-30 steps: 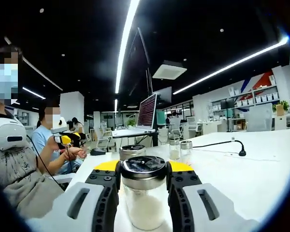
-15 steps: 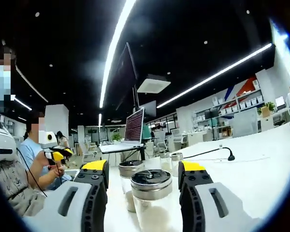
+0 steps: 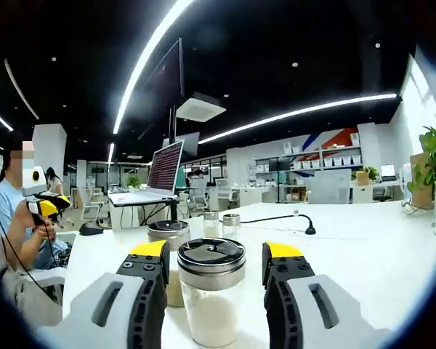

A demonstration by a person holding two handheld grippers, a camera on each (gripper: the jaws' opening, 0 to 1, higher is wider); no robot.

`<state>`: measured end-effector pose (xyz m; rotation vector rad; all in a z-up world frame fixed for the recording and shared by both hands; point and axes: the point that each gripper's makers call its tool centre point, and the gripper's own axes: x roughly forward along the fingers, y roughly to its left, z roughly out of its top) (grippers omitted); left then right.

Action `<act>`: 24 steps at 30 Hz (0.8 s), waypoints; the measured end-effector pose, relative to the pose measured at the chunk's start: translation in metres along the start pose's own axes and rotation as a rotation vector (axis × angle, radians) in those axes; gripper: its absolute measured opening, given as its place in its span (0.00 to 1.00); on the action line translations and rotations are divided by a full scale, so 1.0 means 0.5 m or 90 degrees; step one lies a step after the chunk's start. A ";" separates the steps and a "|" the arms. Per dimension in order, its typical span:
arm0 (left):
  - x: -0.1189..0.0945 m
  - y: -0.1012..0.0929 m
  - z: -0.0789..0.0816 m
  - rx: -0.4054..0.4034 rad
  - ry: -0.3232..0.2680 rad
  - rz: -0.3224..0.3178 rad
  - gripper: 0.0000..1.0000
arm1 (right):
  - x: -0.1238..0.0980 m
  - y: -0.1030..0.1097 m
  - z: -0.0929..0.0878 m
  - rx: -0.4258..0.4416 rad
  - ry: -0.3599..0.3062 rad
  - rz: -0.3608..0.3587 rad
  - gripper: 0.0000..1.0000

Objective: Rotate the seasoning bottle until the label or dispensing opening points toward the visible target arrow and the bottle remains upright within the marked orientation range

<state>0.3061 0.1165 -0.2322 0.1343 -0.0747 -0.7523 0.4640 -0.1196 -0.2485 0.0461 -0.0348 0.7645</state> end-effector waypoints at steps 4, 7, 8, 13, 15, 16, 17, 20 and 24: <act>0.000 0.003 -0.002 0.000 0.002 0.002 0.24 | 0.000 -0.004 -0.002 0.000 0.002 0.000 0.48; 0.002 0.002 -0.005 0.000 0.005 0.001 0.24 | 0.000 -0.007 -0.001 0.003 -0.003 0.007 0.47; 0.002 0.002 -0.006 0.001 0.006 0.001 0.24 | 0.000 -0.006 -0.001 0.004 -0.005 0.009 0.47; 0.002 0.004 -0.008 0.002 0.009 0.002 0.24 | 0.001 -0.005 0.000 0.009 -0.006 0.016 0.45; 0.002 0.004 -0.008 0.002 0.009 0.002 0.24 | 0.002 -0.002 0.000 0.012 -0.007 0.024 0.42; 0.002 0.004 -0.008 0.003 0.009 0.002 0.24 | 0.003 -0.001 0.000 0.013 -0.007 0.026 0.41; 0.002 0.005 -0.008 0.003 0.009 0.002 0.24 | 0.003 -0.001 0.001 0.012 -0.008 0.028 0.41; 0.001 0.007 -0.009 0.002 0.009 0.003 0.24 | 0.004 0.001 0.001 0.013 -0.009 0.037 0.38; 0.000 0.007 -0.010 0.002 0.009 0.003 0.24 | 0.004 -0.006 0.002 0.015 -0.010 0.039 0.38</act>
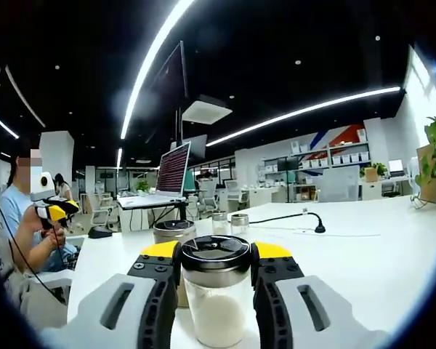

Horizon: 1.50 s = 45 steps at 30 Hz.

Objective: Rotate the seasoning bottle until the label or dispensing opening points toward the visible target arrow and the bottle remains upright within the marked orientation range

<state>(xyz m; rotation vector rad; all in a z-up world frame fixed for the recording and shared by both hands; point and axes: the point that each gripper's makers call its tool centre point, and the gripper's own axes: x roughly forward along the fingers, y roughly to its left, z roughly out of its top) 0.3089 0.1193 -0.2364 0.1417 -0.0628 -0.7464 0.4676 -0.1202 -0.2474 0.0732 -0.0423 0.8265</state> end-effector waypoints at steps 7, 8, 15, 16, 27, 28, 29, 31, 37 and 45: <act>-0.001 0.000 -0.001 0.001 0.001 -0.001 0.24 | 0.001 -0.004 0.001 0.010 0.005 0.021 0.38; -0.002 0.000 -0.001 0.000 0.000 0.000 0.24 | 0.001 -0.003 0.001 0.008 0.005 0.024 0.38; -0.004 0.000 0.002 0.001 -0.002 0.001 0.24 | 0.002 -0.005 0.001 0.011 0.004 0.053 0.38; -0.004 0.000 0.002 0.002 -0.002 0.001 0.24 | 0.002 -0.005 0.001 0.012 0.004 0.057 0.38; 0.001 -0.002 0.001 -0.001 0.000 -0.004 0.24 | 0.010 0.000 0.001 0.010 0.033 0.148 0.37; 0.000 -0.002 0.002 -0.001 0.000 -0.003 0.24 | 0.009 0.006 -0.001 0.006 0.034 0.154 0.37; 0.000 -0.002 0.002 -0.001 0.000 -0.003 0.24 | 0.009 0.007 -0.002 0.005 0.034 0.158 0.37; -0.001 -0.002 0.003 0.000 0.000 -0.002 0.24 | 0.008 0.012 -0.003 0.009 0.030 0.172 0.37; 0.000 -0.002 0.004 0.000 0.001 -0.004 0.24 | 0.008 0.022 -0.003 0.010 0.034 0.210 0.37; 0.000 -0.003 0.007 -0.002 -0.002 -0.005 0.24 | 0.009 0.036 -0.006 0.013 0.037 0.253 0.37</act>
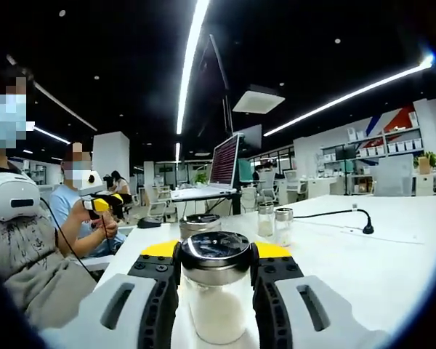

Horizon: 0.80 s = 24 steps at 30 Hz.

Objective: Rotate the seasoning bottle until the label or dispensing opening points toward the visible target arrow and the bottle remains upright within the marked orientation range

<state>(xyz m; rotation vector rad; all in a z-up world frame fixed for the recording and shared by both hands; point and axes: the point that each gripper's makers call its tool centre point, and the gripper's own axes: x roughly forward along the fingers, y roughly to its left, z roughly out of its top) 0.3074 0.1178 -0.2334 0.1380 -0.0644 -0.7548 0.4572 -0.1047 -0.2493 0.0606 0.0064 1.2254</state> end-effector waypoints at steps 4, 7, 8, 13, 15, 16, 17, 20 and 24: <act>0.000 0.002 0.002 -0.001 -0.002 0.000 0.24 | 0.002 0.004 -0.001 0.001 -0.006 0.007 0.37; 0.000 0.004 -0.001 -0.001 -0.001 0.001 0.24 | 0.002 0.005 -0.002 0.020 -0.014 0.000 0.38; 0.000 0.006 -0.002 -0.001 0.000 0.002 0.24 | 0.002 0.005 -0.003 0.023 -0.020 -0.008 0.38; 0.002 0.010 -0.005 -0.004 0.002 0.004 0.24 | -0.006 0.007 0.013 0.044 -0.073 -0.060 0.60; 0.002 0.011 -0.007 -0.004 0.003 0.006 0.24 | -0.007 0.017 0.015 0.040 -0.074 -0.069 0.66; 0.001 0.012 -0.006 -0.005 0.002 0.008 0.24 | -0.007 0.019 0.015 0.036 -0.073 -0.077 0.65; 0.001 0.013 -0.006 -0.006 0.002 0.009 0.24 | -0.008 0.015 0.013 0.030 -0.064 -0.098 0.65; 0.002 0.011 -0.008 -0.006 0.001 0.009 0.24 | -0.012 0.000 0.033 -0.015 -0.091 -0.192 0.67; 0.001 0.010 -0.007 -0.004 -0.001 0.010 0.24 | -0.003 0.008 0.013 -0.061 -0.053 -0.254 0.65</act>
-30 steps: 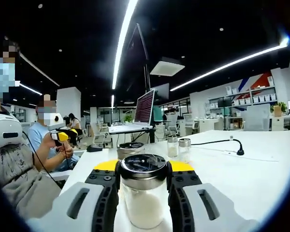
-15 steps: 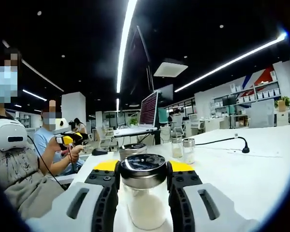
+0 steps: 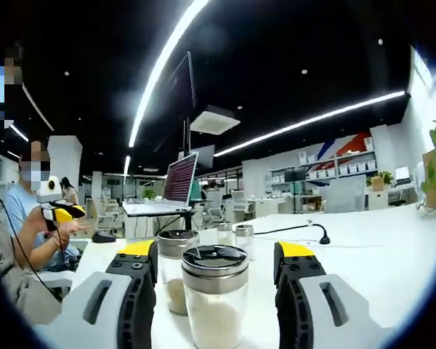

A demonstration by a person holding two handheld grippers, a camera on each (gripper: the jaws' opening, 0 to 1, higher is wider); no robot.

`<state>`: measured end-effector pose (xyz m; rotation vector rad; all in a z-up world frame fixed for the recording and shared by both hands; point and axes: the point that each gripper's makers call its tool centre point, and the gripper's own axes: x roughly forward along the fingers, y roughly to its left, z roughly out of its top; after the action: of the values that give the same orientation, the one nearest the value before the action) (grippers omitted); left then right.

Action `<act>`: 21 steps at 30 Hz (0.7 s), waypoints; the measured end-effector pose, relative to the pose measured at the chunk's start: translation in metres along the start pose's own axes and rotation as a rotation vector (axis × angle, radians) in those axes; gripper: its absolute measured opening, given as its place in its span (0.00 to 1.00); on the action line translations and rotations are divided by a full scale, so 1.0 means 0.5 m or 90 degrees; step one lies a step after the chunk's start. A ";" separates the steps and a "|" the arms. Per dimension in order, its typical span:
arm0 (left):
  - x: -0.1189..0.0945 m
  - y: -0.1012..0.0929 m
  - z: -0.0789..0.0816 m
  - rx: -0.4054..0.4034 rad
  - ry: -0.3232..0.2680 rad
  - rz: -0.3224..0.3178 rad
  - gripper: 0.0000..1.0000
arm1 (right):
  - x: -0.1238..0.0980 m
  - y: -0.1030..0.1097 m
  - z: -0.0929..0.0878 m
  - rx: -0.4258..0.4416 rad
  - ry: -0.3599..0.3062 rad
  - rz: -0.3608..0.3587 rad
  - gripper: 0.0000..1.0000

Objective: Rotate the seasoning bottle until the label or dispensing opening points toward the visible target arrow and the bottle remains upright within the marked orientation range

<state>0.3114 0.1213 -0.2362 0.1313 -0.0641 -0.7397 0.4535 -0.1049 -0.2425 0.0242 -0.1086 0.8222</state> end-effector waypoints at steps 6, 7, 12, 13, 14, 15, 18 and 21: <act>-0.013 0.009 0.005 0.000 -0.005 0.012 0.24 | 0.002 -0.028 -0.004 -0.004 0.007 -0.042 0.57; -0.013 0.009 0.006 -0.001 -0.006 0.013 0.24 | 0.001 -0.028 -0.005 -0.005 0.009 -0.047 0.57; -0.007 0.005 0.005 0.001 -0.005 0.009 0.24 | -0.003 -0.036 -0.011 -0.013 0.021 -0.059 0.47; -0.005 0.004 0.004 0.001 -0.003 0.007 0.24 | -0.003 -0.036 -0.013 -0.011 0.023 -0.056 0.46; -0.004 0.004 0.002 0.001 -0.001 0.006 0.24 | -0.003 -0.032 -0.015 -0.009 0.026 -0.045 0.44; -0.003 0.004 0.001 0.000 0.000 0.005 0.24 | -0.002 -0.028 -0.015 -0.006 0.025 -0.040 0.42; -0.002 0.004 0.001 -0.003 -0.001 0.004 0.24 | 0.000 -0.021 -0.015 -0.007 0.028 -0.030 0.38; -0.003 0.002 0.001 -0.002 0.000 0.002 0.24 | -0.001 -0.021 -0.015 -0.007 0.031 -0.030 0.38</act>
<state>0.3110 0.1232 -0.2357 0.1282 -0.0639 -0.7359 0.4615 -0.1118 -0.2499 -0.0031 -0.0665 0.7751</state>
